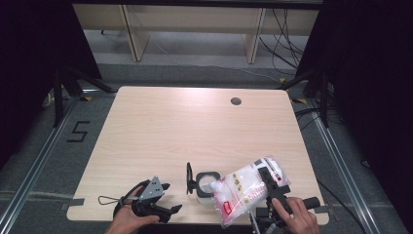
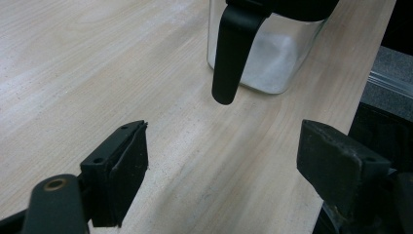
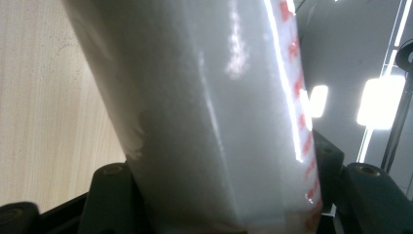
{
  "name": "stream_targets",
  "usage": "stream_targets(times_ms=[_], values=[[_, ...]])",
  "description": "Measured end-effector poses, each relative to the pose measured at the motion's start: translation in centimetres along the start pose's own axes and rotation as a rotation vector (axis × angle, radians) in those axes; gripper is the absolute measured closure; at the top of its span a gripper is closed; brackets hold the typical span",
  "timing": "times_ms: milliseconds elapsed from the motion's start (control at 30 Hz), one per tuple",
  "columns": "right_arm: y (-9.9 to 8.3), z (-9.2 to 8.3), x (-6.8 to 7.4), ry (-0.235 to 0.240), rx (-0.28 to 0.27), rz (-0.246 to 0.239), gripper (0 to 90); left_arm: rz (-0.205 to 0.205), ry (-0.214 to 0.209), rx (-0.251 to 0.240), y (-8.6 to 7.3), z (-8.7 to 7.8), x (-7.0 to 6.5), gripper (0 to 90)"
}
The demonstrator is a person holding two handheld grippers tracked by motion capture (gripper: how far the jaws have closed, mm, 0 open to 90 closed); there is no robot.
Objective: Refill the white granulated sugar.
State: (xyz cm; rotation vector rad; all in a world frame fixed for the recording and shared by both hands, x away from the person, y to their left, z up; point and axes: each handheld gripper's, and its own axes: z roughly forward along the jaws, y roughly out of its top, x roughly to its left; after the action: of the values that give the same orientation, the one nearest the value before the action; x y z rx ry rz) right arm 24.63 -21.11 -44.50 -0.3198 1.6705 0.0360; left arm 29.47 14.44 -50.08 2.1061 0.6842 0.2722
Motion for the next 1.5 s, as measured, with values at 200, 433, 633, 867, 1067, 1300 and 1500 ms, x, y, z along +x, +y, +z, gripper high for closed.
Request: stream_targets(times_ms=[200, 433, 633, 867, 1067, 1300, 1500], values=[[-0.03, -0.04, 0.28, 0.006, 0.010, 0.034, 41.4, -0.009, 0.000, 0.001, -0.01, 0.01, -0.04, 18.6], [-0.01, -0.02, 0.06, 0.004, 0.005, 0.009, 41.4, -0.014, 0.000, 0.001, -0.02, 0.04, -0.08, 18.6], [-0.04, -0.05, 0.20, 0.005, 0.009, 0.033, 41.4, -0.015, 0.000, 0.000, -0.02, 0.05, -0.08, 18.6], [-0.02, -0.05, 0.09, 0.009, 0.010, 0.014, 41.4, -0.012, 0.000, 0.001, -0.02, 0.02, -0.06, 18.6], [0.02, 0.06, -0.32, -0.013, -0.018, -0.036, 41.4, -0.012, 0.001, 0.001, -0.02, 0.01, -0.06, 18.6], [-0.02, -0.04, 0.18, -0.004, 0.002, 0.020, 41.4, 0.019, -0.001, 0.000, 0.04, -0.02, 0.11, 18.6], [-0.03, -0.04, 0.07, -0.007, 0.001, 0.010, 41.4, -0.011, 0.000, 0.001, -0.02, 0.01, -0.06, 18.6]])
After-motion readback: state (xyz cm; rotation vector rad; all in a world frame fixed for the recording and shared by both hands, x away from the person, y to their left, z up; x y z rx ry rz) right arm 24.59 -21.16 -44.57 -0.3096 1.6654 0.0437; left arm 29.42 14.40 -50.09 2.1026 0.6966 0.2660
